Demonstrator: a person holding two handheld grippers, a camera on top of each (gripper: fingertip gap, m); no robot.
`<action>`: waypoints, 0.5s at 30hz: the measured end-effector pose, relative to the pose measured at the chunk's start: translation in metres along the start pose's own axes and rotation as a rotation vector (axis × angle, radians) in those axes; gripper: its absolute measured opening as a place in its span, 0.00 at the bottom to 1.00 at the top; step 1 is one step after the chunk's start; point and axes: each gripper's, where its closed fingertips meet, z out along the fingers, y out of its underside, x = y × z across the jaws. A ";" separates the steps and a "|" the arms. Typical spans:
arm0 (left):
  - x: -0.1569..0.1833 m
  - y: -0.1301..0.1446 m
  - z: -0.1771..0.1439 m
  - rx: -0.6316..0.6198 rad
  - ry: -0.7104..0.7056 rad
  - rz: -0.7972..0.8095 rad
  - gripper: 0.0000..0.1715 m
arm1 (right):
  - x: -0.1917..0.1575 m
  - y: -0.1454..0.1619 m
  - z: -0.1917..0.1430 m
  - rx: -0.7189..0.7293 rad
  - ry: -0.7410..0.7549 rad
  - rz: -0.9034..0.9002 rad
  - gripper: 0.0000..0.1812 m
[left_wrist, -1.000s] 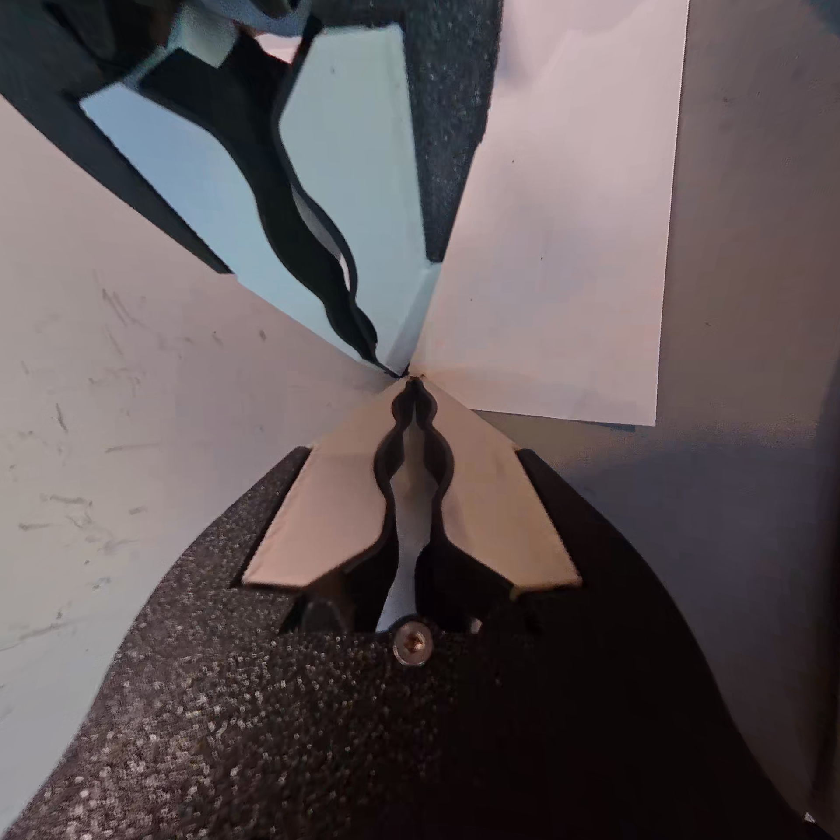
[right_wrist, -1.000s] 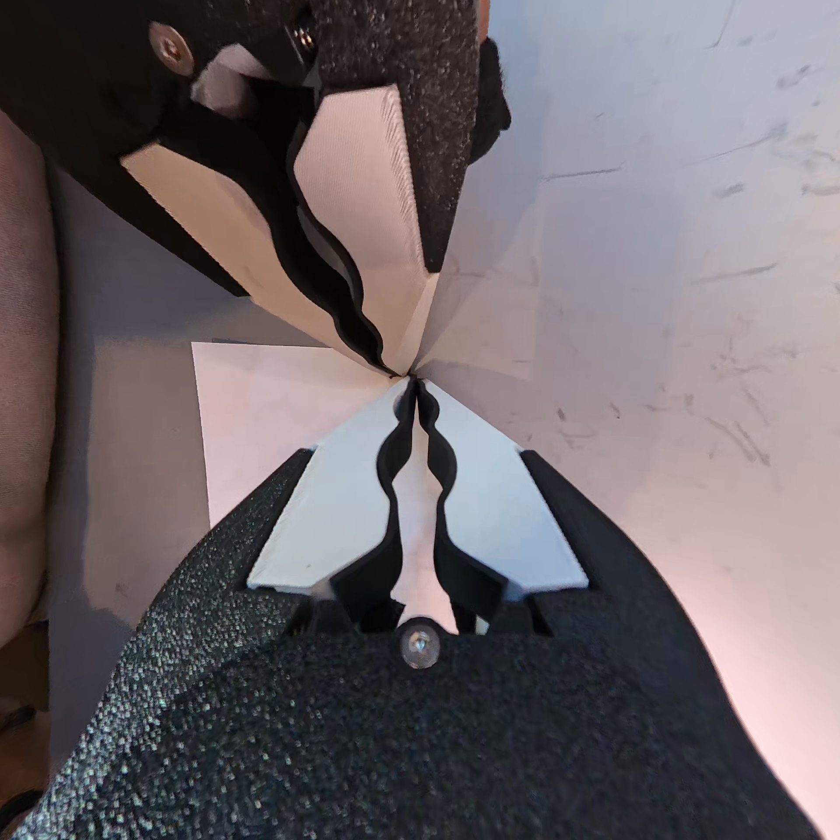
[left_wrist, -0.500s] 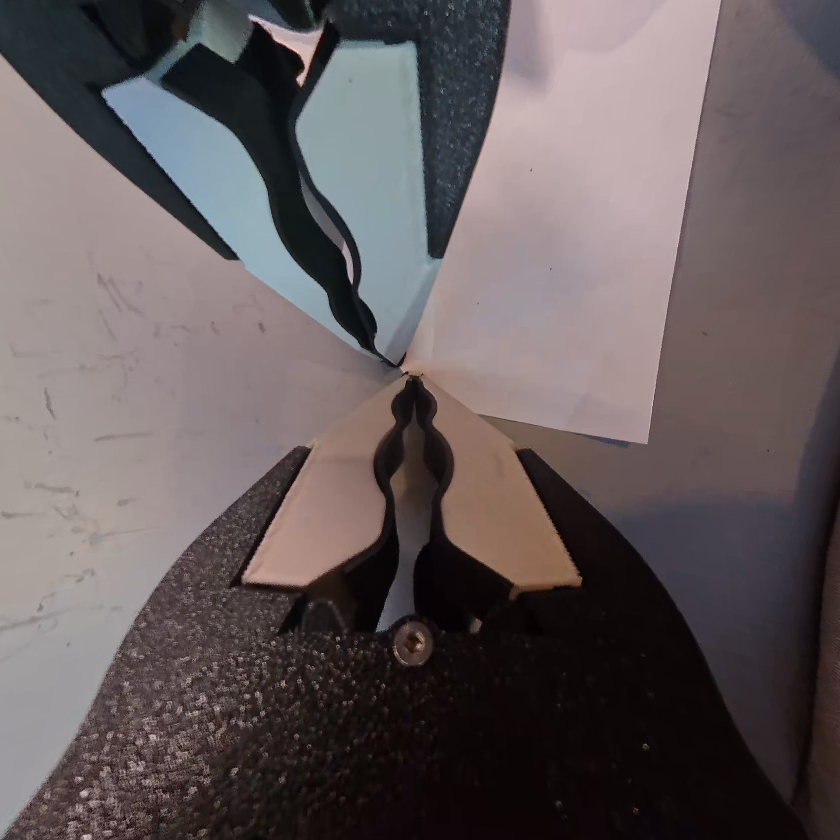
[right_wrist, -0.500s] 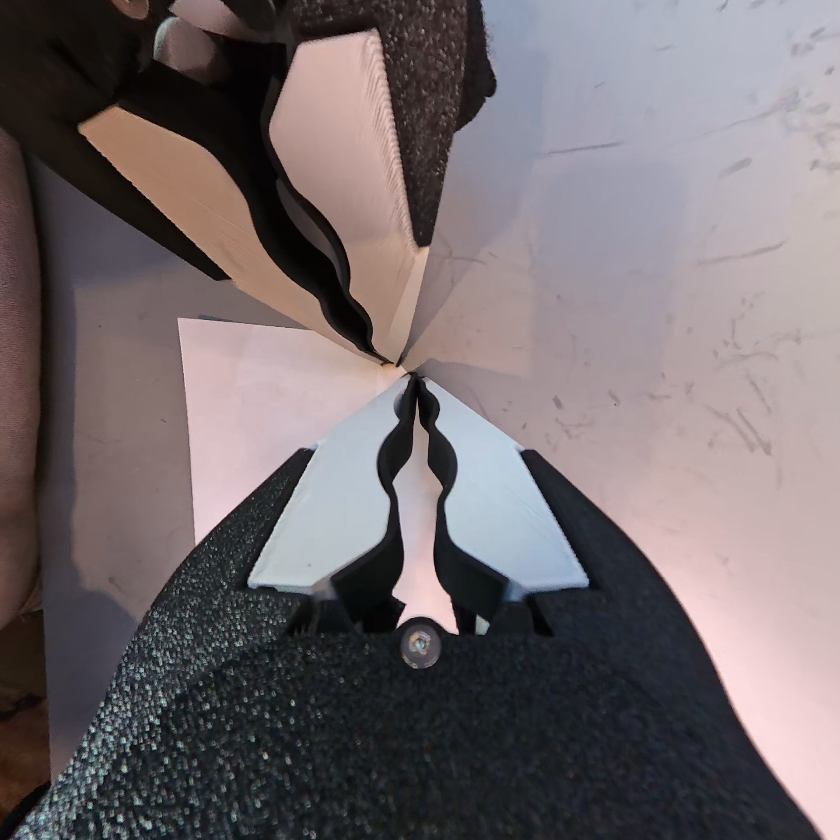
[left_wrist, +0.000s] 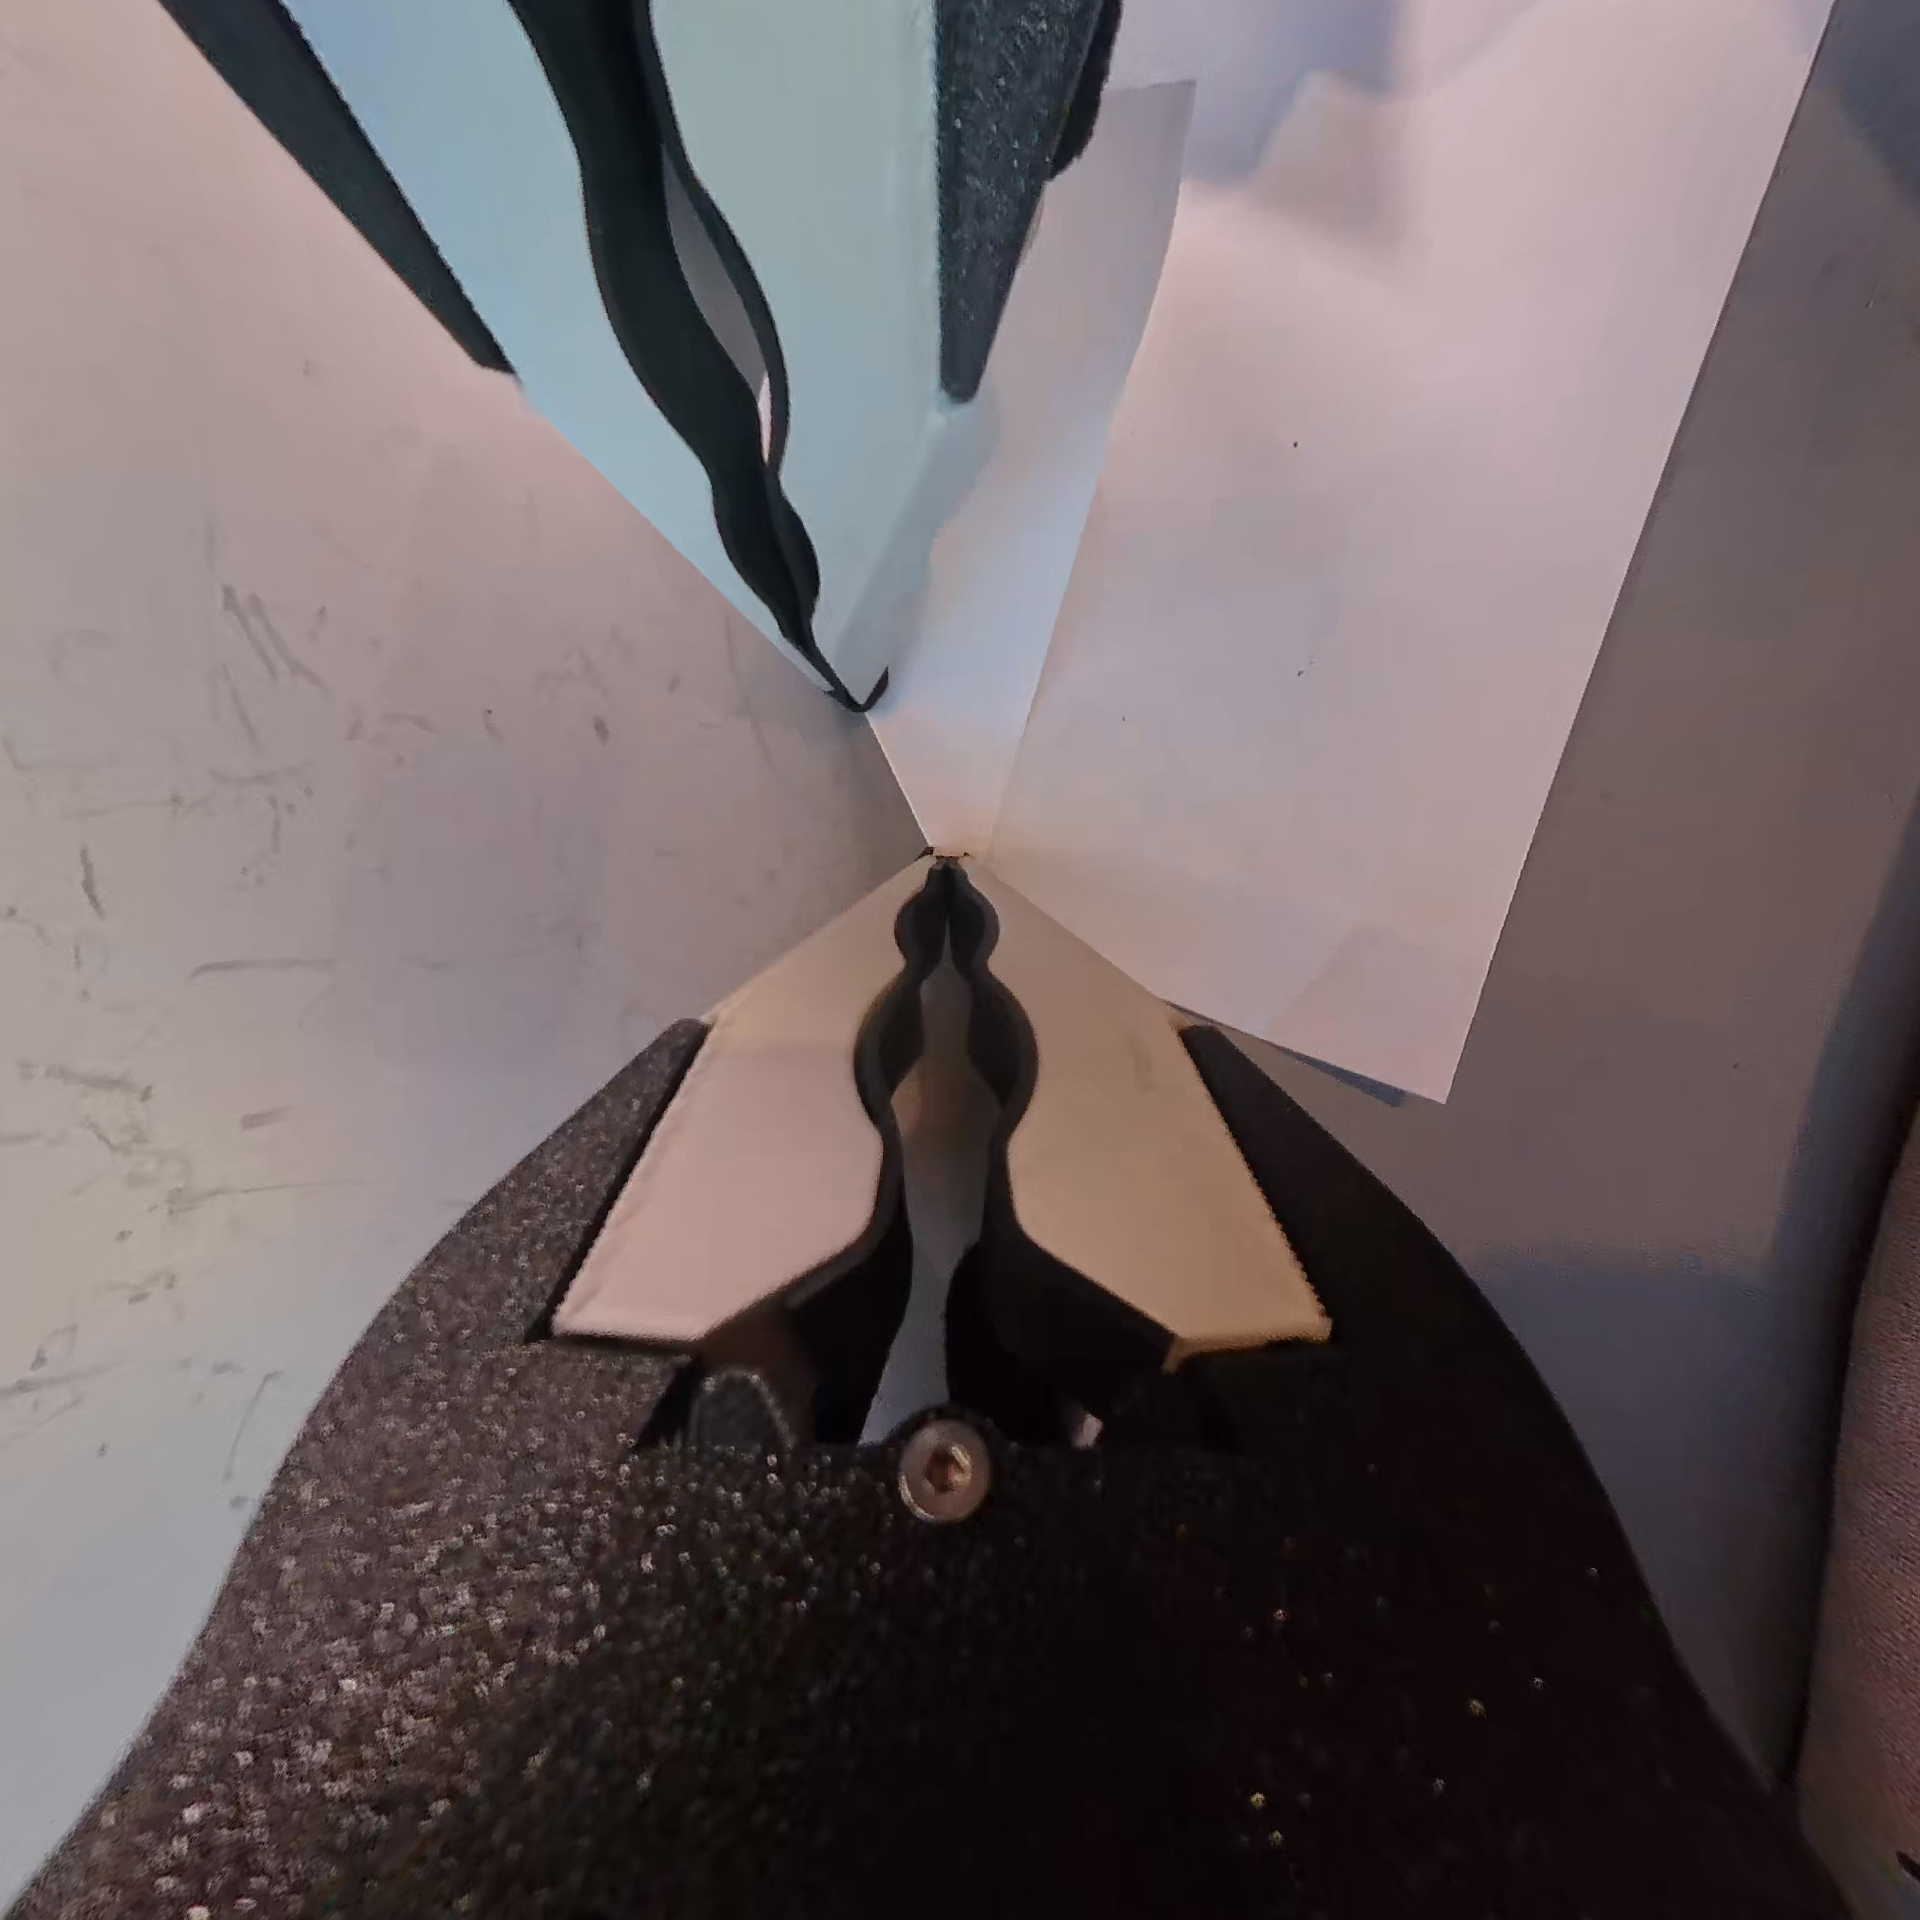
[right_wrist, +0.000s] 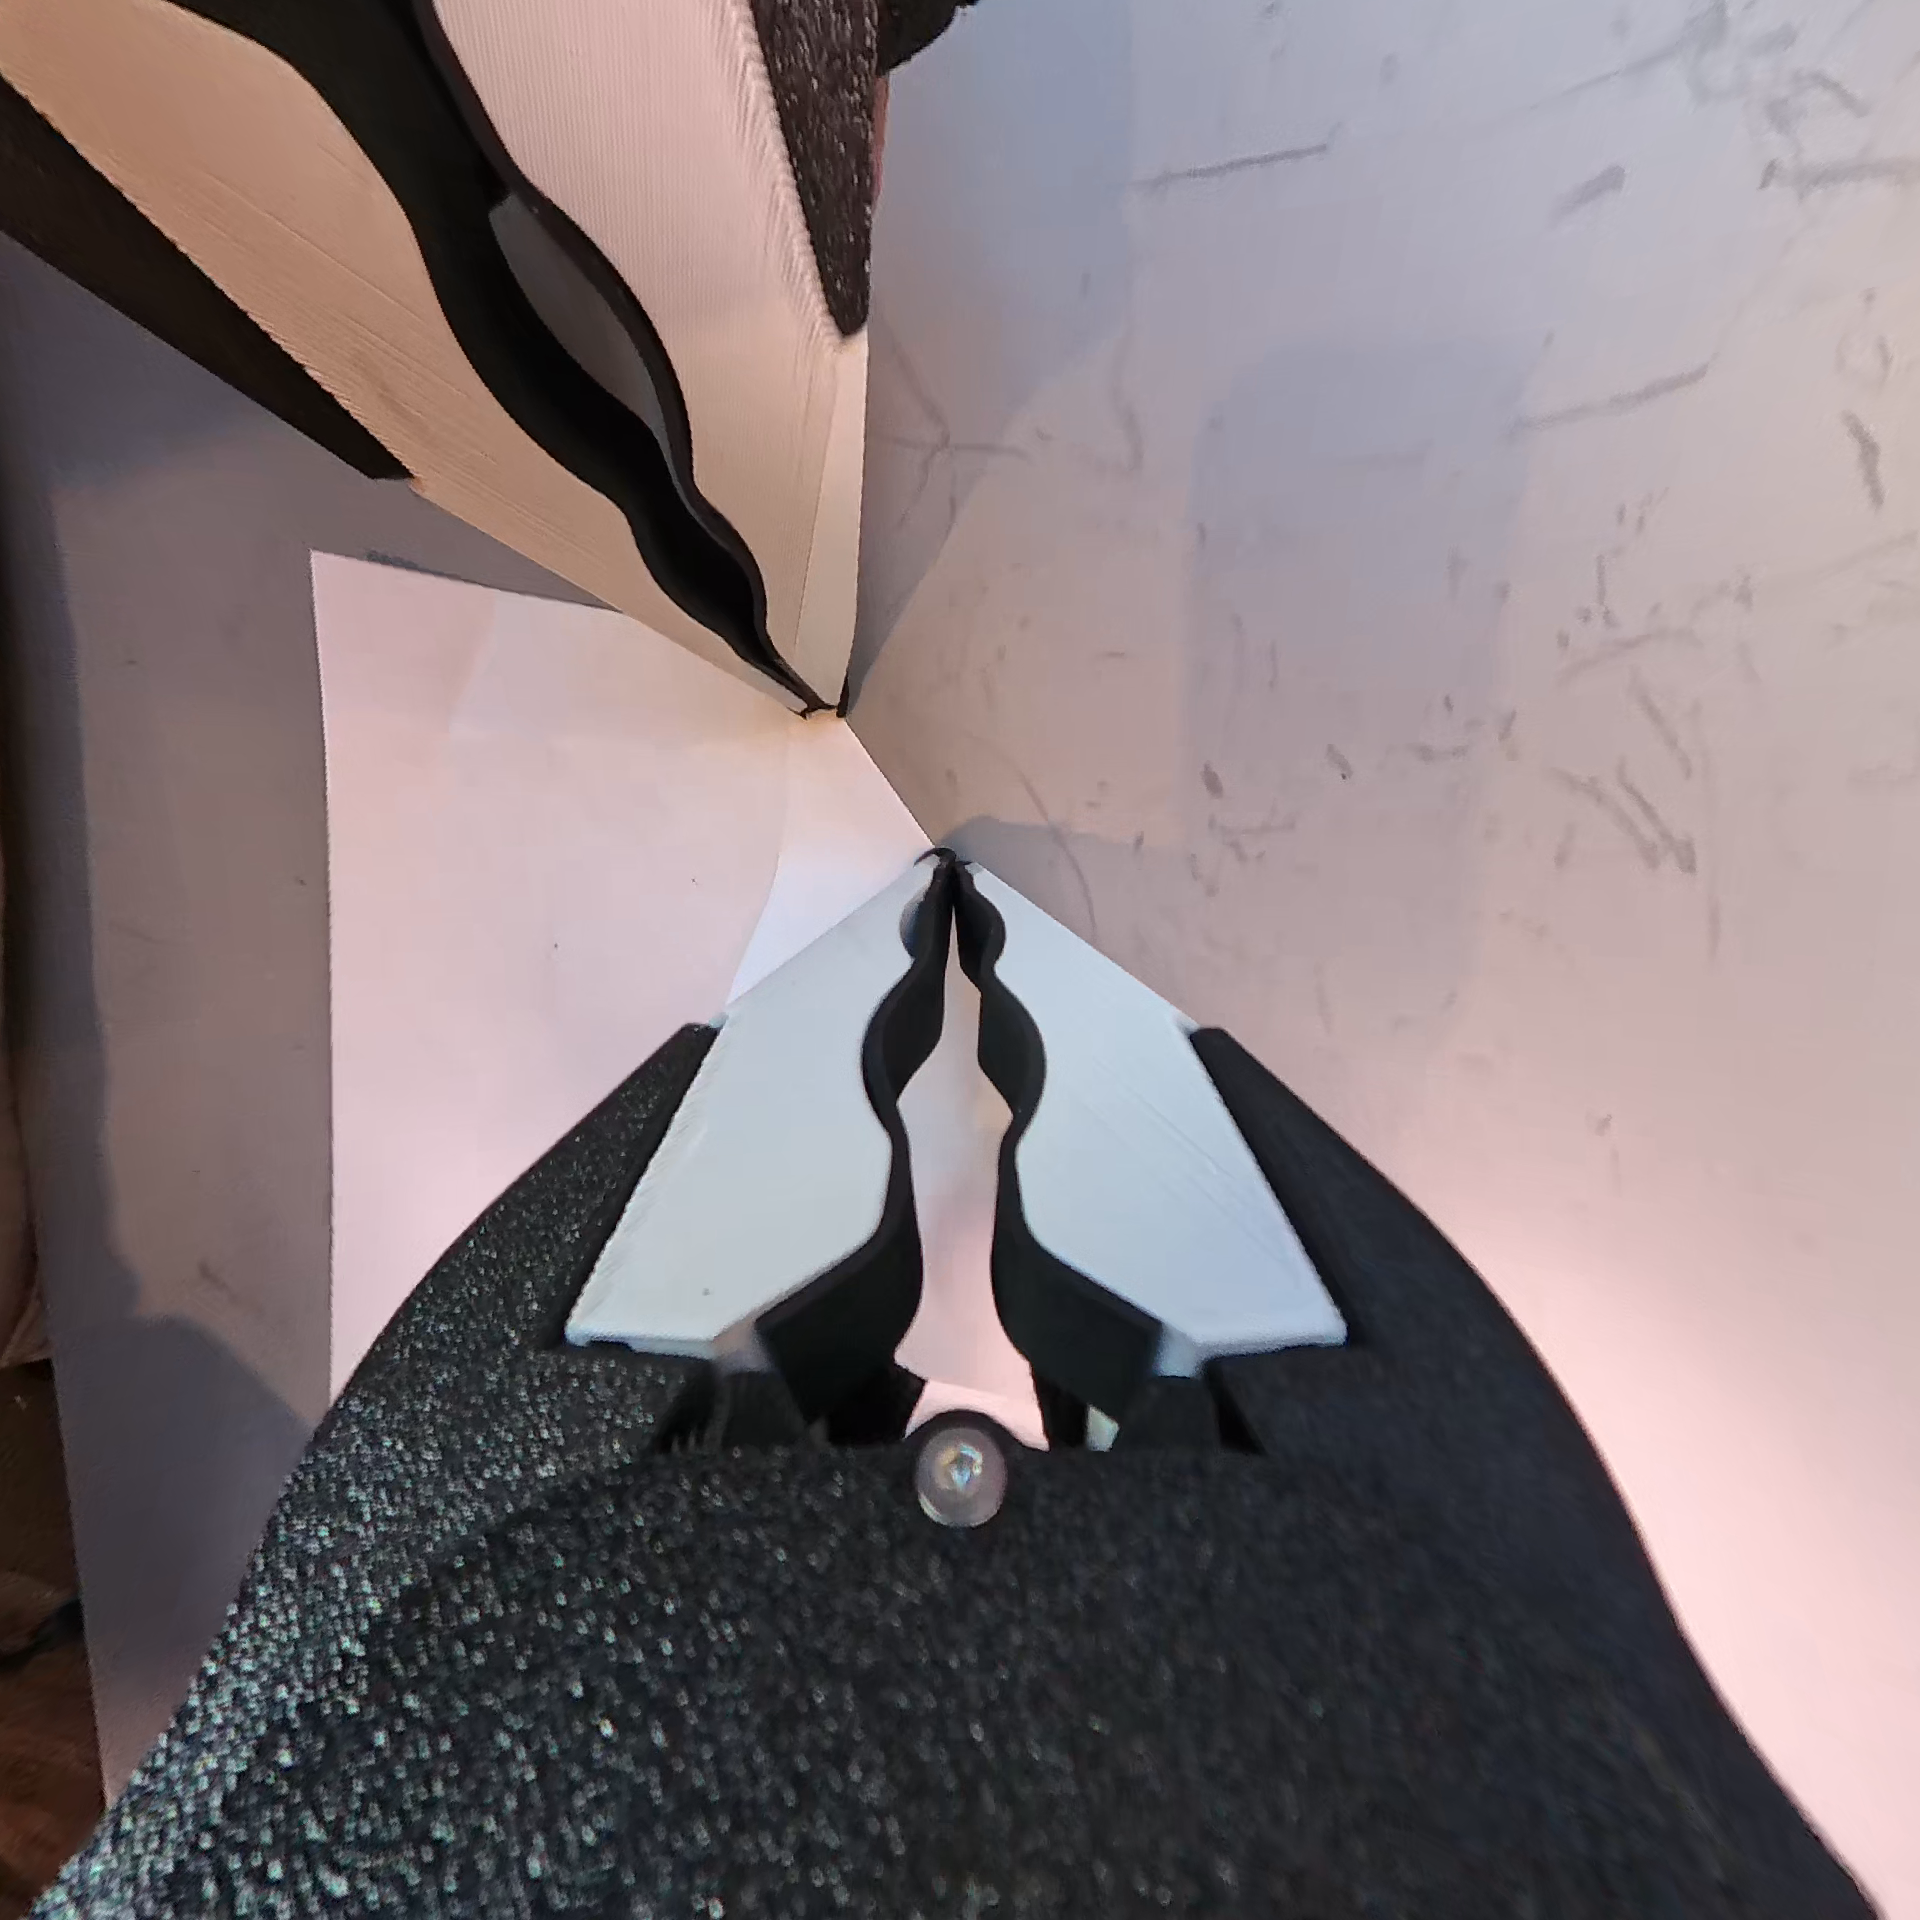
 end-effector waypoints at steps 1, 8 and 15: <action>0.000 0.000 0.000 0.001 0.000 -0.003 0.00 | 0.001 0.002 -0.001 -0.003 0.004 0.003 0.00; 0.000 0.000 0.000 0.004 -0.007 -0.008 0.00 | 0.005 0.016 -0.007 -0.020 0.031 0.010 0.00; -0.003 -0.011 -0.003 0.079 0.087 -0.109 0.00 | 0.005 0.016 -0.006 -0.004 0.054 0.010 0.00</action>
